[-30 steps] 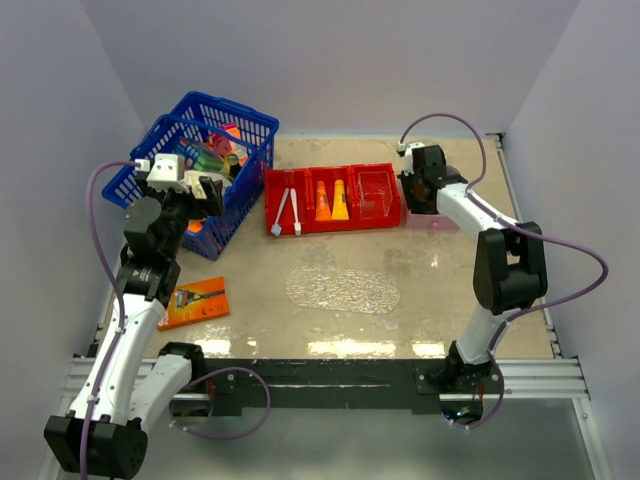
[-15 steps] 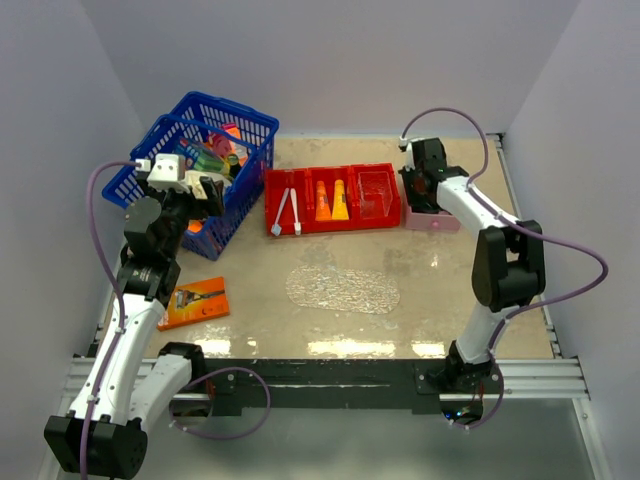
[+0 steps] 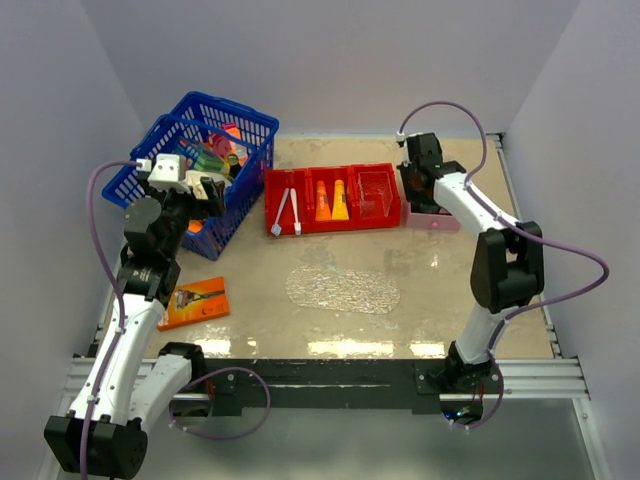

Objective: Prepare toiletry sets of a toothbrush and toothpaste on the tray

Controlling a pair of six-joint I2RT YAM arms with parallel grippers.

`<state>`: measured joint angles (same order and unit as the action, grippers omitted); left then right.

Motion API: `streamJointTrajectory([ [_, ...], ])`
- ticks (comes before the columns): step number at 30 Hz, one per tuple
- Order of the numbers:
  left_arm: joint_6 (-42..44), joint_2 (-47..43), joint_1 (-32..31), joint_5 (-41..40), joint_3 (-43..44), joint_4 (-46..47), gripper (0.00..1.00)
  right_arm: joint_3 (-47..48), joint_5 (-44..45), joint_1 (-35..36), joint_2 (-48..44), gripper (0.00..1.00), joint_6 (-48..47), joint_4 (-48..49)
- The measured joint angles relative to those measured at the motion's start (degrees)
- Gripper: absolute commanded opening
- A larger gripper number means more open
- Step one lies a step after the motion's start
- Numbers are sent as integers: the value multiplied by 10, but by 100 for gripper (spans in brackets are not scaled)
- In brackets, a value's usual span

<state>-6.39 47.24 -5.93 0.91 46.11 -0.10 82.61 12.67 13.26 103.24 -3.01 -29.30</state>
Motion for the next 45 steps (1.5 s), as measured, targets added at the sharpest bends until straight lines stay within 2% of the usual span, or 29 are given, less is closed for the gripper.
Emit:
streamJointTrajectory([
  [16, 0, 0, 0, 1, 0, 0, 100, 42, 80, 64, -70, 0, 13, -37],
  [22, 0, 0, 0, 1, 0, 0, 100, 43, 106, 118, -81, 0, 26, -74],
  [28, 0, 0, 0, 1, 0, 0, 100, 26, 122, 181, -132, 0, 58, -111],
  [38, 0, 2, 0, 1, 0, 0, 100, -59, 83, 289, -235, 0, 154, -167],
  [45, 0, 5, 0, 1, 0, 0, 100, -84, 69, 375, -224, 0, 233, -154],
])
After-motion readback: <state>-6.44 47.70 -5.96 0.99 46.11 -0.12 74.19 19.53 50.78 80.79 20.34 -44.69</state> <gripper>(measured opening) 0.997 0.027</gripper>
